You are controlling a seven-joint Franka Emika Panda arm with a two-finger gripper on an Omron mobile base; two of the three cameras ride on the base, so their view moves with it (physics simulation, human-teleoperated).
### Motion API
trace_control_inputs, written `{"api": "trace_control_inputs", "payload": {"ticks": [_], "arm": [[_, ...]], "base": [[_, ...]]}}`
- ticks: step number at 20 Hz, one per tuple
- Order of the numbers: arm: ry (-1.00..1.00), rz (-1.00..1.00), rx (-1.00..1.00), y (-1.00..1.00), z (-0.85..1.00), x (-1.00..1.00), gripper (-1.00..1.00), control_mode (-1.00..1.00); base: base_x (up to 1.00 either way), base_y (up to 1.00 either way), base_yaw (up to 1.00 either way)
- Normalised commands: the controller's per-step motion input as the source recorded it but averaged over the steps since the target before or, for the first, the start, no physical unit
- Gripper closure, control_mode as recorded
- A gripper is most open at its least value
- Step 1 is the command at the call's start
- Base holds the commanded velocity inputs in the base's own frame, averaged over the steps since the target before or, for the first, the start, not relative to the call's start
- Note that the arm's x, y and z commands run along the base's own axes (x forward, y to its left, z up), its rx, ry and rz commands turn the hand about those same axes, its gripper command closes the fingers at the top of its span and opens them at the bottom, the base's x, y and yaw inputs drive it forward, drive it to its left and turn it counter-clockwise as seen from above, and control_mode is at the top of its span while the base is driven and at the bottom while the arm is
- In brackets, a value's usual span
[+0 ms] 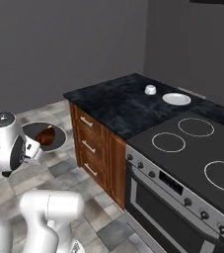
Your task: Pick up the pan with the steak in it and place it on the dining table. Then place the steak on the plate.
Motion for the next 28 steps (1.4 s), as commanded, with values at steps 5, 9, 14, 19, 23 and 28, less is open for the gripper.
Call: {"api": "trace_control_inputs", "payload": {"ticks": [5,9,14,19,23,28], "arm": [[0.00,0.00,0.00,0.00,0.00,0.00,1.00,1.00],[0.00,0.00,0.00,0.00,0.00,0.00,1.00,1.00],[0.00,0.00,0.00,0.00,0.00,0.00,1.00,1.00],[0.00,0.00,0.00,0.00,0.00,0.00,1.00,1.00],[0.00,0.00,0.00,0.00,0.00,0.00,1.00,1.00],[0.00,0.00,0.00,0.00,0.00,0.00,1.00,1.00]], "base": [[-0.06,-0.04,-0.43],[-0.05,0.07,-0.01],[0.34,0.87,-0.04],[0.34,1.00,-0.08],[0.28,1.00,-0.08],[0.23,1.00,-0.08]]}}
